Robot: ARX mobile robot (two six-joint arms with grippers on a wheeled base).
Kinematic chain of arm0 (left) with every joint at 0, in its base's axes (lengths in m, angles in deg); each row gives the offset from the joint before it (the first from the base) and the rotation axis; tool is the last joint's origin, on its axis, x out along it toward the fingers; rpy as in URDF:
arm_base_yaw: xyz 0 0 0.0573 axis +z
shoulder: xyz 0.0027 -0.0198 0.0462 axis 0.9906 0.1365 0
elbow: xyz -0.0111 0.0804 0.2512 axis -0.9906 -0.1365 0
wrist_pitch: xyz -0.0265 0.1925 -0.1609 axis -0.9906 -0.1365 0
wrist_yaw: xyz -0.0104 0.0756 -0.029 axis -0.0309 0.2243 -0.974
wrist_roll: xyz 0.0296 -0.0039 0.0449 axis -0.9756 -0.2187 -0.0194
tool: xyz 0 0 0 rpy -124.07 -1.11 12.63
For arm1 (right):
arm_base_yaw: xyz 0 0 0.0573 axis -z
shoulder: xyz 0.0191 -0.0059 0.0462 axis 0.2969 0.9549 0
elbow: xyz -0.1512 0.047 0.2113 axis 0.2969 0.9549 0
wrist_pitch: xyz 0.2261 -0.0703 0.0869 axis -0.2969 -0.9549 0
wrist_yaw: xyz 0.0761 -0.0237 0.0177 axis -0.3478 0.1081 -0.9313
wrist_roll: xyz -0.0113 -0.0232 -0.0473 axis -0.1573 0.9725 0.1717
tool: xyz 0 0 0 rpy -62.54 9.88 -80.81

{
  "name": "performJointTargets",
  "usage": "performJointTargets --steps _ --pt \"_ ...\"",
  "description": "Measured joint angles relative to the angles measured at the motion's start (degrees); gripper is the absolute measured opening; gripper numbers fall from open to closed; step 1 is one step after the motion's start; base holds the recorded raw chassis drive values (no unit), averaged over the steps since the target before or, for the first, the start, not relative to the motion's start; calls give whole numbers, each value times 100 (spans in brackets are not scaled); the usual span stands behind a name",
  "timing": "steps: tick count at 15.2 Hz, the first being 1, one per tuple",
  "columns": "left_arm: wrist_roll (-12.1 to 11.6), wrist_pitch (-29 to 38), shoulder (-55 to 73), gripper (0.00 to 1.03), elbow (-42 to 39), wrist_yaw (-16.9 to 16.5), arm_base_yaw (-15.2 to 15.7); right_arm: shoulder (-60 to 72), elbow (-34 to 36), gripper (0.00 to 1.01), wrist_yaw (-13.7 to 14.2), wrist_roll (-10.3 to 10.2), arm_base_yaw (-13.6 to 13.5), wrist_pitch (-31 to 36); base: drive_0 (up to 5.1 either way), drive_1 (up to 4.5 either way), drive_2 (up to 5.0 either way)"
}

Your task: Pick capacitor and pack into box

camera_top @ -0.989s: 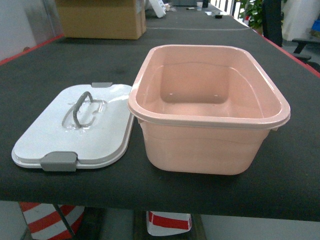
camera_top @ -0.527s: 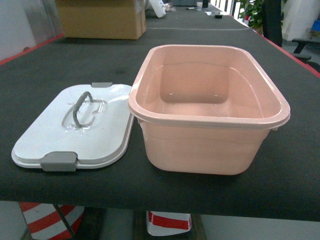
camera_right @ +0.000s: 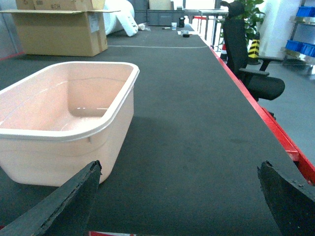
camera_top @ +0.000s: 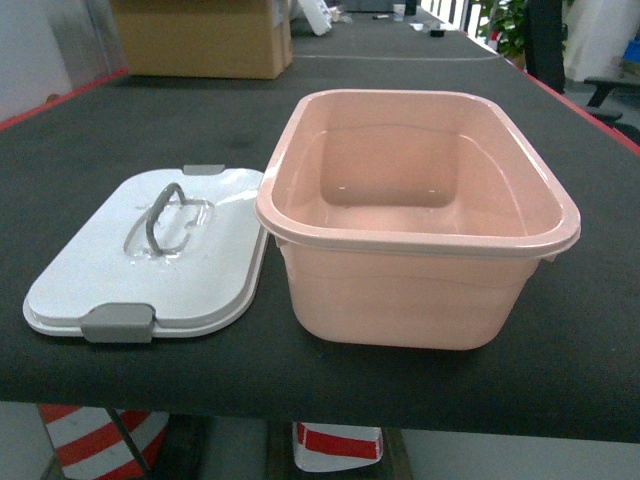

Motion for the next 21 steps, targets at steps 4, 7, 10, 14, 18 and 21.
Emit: performJointTargets --steps 4,7,10,14,18,21 --pt "0 0 0 44 0 0 0 0 0 98 0 0 0 -2 0 0 0" --pt "0 0 0 44 0 0 0 0 0 98 0 0 0 -2 0 0 0" --pt "0 0 0 44 0 0 0 0 0 98 0 0 0 0 0 0 0" --pt "0 0 0 44 0 0 0 0 0 98 0 0 0 -2 0 0 0" --pt "-59 1497 1504 44 11 3458 -1370 0 0 98 -2 0 0 0 0 0 0" --pt "-197 4124 4295 44 575 3700 -1307 0 0 98 0 0 0 0 0 0 0"
